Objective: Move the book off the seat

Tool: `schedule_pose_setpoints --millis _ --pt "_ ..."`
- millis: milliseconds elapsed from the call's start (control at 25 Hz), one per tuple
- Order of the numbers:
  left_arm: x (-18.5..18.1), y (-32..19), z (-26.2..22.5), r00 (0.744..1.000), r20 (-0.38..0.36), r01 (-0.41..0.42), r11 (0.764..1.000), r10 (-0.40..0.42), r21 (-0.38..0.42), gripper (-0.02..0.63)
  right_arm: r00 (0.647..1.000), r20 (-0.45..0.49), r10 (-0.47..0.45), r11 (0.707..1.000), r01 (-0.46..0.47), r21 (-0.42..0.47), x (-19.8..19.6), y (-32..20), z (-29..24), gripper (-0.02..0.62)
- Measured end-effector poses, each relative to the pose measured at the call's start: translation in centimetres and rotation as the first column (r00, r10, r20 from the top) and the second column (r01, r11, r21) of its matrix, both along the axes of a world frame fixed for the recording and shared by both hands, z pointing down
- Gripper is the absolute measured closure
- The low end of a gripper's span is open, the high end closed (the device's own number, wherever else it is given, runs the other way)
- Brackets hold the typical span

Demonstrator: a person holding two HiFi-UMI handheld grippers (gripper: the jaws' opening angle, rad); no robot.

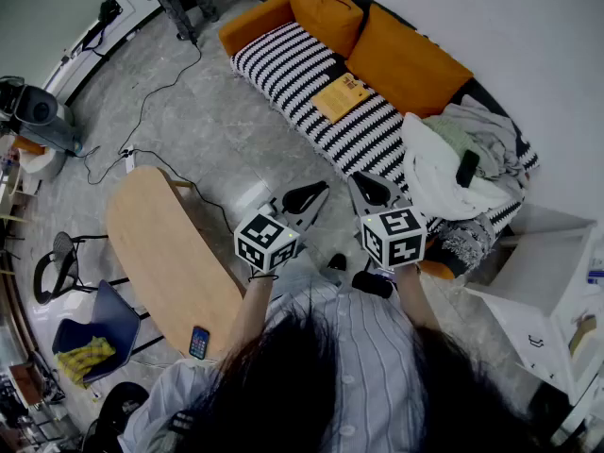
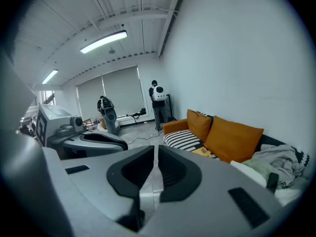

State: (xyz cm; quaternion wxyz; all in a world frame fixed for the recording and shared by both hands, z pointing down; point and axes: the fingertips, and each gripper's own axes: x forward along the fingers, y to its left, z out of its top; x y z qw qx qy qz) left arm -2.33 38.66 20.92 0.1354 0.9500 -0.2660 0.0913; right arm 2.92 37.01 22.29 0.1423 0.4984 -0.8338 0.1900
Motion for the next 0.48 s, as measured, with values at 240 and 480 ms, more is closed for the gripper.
schedule_pose_setpoints --millis 240,480 --pt "0.7 0.0 0.1 1.000 0.009 0.000 1.000 0.000 0.005 0.594 1.000 0.012 0.003 1.000 -0.003 0.010 0.8 -0.1 -0.2 0.557" --pt "1.9 0.1 0.3 0.999 0.016 -0.027 1.000 0.027 -0.002 0.592 0.996 0.087 0.025 1.000 -0.025 -0.004 1.8 -0.3 0.1 0.557"
